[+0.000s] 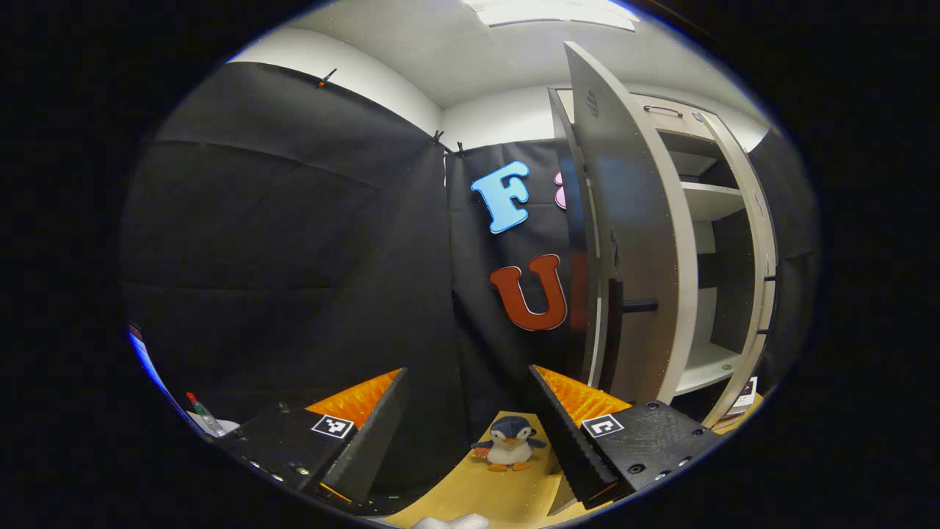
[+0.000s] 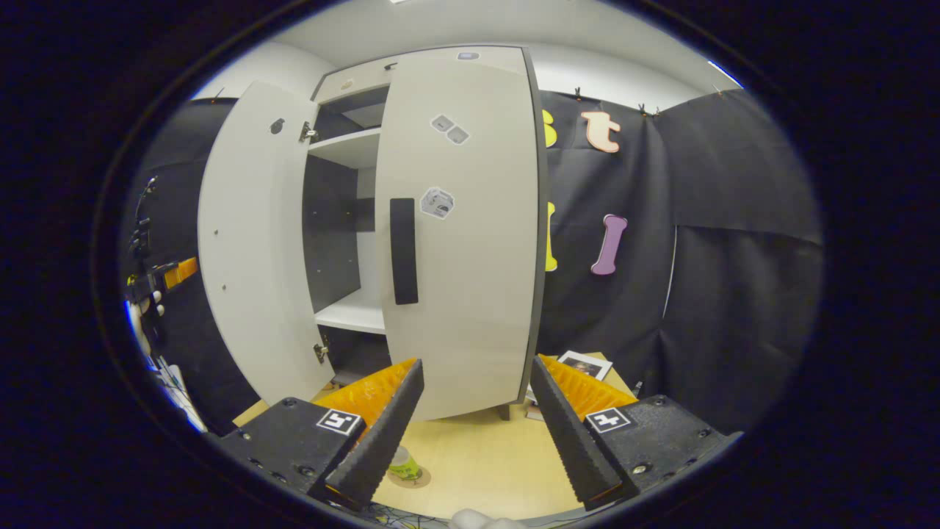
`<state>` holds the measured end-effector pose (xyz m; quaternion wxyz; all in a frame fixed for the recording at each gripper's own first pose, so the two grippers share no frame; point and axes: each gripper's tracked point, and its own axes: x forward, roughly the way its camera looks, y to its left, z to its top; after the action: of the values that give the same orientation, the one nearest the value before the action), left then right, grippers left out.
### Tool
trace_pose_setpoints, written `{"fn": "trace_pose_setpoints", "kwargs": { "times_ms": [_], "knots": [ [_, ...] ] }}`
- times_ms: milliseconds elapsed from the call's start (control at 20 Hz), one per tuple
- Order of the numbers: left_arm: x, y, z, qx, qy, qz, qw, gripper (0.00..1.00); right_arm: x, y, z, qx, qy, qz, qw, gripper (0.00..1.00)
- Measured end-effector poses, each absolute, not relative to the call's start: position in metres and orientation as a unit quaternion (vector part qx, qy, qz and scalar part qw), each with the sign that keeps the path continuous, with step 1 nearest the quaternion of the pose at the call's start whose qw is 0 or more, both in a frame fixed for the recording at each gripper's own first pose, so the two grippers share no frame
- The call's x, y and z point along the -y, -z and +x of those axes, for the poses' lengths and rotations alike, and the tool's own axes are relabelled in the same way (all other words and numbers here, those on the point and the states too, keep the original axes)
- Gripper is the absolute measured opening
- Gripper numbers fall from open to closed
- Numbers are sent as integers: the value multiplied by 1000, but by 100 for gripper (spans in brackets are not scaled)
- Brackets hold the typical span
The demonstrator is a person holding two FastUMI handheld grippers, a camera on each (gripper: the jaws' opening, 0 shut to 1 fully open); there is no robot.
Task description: Grasp the bottle in the cabinet with the left hand and place it on the coaster, then close the right door with the right hand and the left door with the left hand.
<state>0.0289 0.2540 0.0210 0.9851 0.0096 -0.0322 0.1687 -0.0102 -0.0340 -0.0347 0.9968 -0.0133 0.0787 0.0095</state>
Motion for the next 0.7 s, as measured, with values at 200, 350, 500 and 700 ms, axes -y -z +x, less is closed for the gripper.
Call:
{"fn": "trace_pose_setpoints", "kwargs": {
  "times_ms": [200, 350, 500, 700],
  "knots": [
    [-247, -24, 48, 40, -157, 8, 987, 96, 35, 31, -11, -77, -10, -19, 997, 96],
    [-237, -23, 62, 35, -145, 17, 989, 96, 34, 30, -10, -75, -14, -18, 997, 96],
    [-237, -23, 64, 33, -153, 30, 987, 93, 29, 34, -8, -80, -24, -12, 996, 96],
    [-234, -22, 62, 35, -153, 32, 987, 93, 27, 35, -3, -84, -35, -14, 996, 96]
  ]
}}
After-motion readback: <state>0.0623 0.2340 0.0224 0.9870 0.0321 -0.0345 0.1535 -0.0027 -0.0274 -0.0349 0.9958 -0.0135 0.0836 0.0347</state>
